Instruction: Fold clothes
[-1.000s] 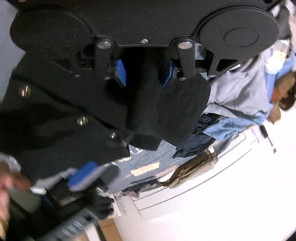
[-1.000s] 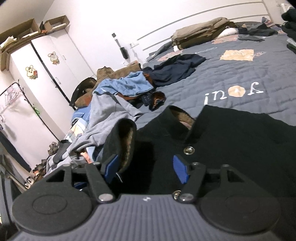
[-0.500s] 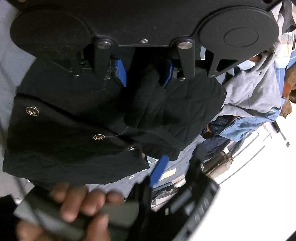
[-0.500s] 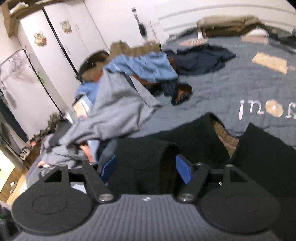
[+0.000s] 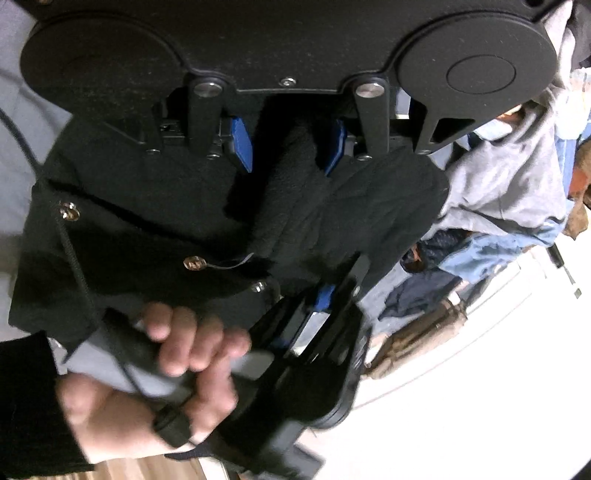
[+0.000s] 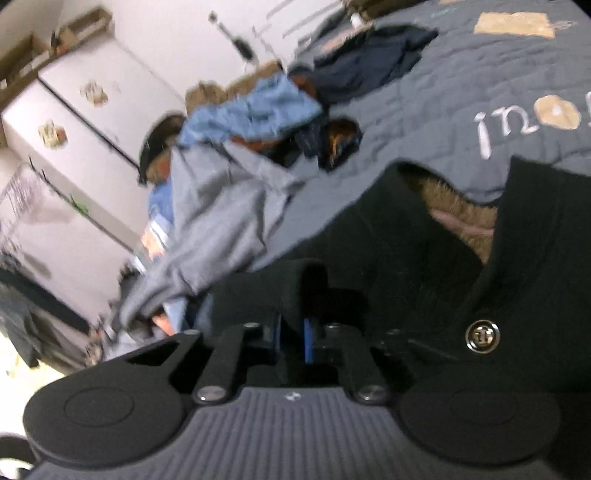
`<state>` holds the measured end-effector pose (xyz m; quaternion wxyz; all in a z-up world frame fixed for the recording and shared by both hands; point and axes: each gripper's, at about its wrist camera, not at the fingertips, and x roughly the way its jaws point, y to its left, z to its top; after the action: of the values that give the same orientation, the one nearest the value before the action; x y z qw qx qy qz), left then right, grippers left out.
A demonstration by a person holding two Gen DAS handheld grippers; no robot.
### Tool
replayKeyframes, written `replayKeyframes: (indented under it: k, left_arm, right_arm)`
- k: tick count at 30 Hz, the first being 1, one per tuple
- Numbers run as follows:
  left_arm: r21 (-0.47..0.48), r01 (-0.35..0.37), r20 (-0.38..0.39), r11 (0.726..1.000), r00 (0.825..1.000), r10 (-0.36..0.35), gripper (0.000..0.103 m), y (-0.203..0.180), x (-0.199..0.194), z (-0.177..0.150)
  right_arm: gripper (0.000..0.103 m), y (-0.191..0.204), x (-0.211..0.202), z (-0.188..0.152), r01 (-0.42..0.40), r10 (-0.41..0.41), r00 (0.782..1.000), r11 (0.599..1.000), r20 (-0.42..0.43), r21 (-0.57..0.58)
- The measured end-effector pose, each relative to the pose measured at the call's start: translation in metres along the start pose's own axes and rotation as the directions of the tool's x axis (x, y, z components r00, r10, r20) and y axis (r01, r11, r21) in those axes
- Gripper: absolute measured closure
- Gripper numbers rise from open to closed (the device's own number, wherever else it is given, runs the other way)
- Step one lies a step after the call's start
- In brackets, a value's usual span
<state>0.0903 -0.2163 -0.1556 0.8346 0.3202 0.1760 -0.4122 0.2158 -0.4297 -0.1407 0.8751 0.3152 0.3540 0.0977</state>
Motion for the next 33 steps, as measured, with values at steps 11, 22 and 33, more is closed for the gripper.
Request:
replayKeyframes:
  k: [11, 22, 33]
  left_arm:
    - [0.088, -0.014, -0.105, 0.996, 0.994, 0.024, 0.067, -0.006, 0.011, -0.006]
    - [0.099, -0.007, -0.127, 0.995, 0.992, 0.019, 0.067, -0.006, 0.017, -0.011]
    - [0.082, 0.001, -0.129, 0.997, 0.992, 0.009, 0.067, -0.008, 0.015, -0.010]
  right_arm:
    - [0.091, -0.024, -0.003, -0.029, 0.188, -0.190, 0.981, 0.981, -0.031, -0.048]
    - [0.076, 0.018, -0.066, -0.017, 0.186, -0.164, 0.974, 0.973, 0.156, -0.136]
    - [0.077, 0.002, 0.008, -0.053, 0.210, -0.232, 0.969, 0.957, -0.090, -0.201]
